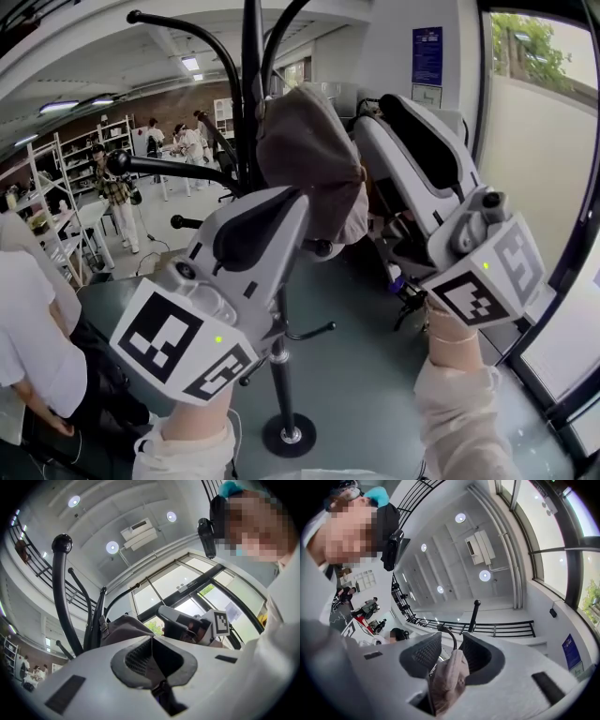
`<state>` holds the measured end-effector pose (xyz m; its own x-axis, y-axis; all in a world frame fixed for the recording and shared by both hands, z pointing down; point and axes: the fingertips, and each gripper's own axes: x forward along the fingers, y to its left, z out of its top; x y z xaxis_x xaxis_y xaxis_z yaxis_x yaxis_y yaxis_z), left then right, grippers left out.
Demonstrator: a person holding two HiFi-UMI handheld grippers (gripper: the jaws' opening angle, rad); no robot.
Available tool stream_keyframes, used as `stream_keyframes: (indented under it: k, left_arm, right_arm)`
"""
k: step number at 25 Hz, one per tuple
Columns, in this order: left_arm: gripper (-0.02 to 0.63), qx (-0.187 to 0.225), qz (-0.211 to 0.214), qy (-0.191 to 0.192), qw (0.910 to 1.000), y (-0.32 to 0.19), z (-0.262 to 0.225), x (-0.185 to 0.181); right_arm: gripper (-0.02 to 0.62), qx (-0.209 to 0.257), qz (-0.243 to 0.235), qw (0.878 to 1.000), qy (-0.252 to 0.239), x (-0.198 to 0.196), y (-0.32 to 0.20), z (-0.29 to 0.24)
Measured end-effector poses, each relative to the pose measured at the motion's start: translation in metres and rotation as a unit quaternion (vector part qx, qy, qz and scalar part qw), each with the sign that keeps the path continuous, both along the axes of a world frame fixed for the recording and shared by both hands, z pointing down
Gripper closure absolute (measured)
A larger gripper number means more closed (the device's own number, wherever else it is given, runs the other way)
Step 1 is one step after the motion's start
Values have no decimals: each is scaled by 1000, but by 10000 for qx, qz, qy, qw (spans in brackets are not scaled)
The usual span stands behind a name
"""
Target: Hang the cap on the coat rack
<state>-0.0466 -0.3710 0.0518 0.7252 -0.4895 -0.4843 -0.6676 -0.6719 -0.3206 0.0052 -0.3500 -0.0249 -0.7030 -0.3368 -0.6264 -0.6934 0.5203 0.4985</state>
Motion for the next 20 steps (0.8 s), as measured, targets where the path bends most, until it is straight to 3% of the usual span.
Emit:
stream_keyframes:
  k: [4,20]
  left_arm:
    - [589,-194,37,-11,9998,3,13,-1]
    - [589,-1095,50,206,9938,12,80,-21]
  right_arm:
    - [486,-238,59,9996,-121,5,3,19]
    - [503,-1133,456,9922,230,-16,4,122]
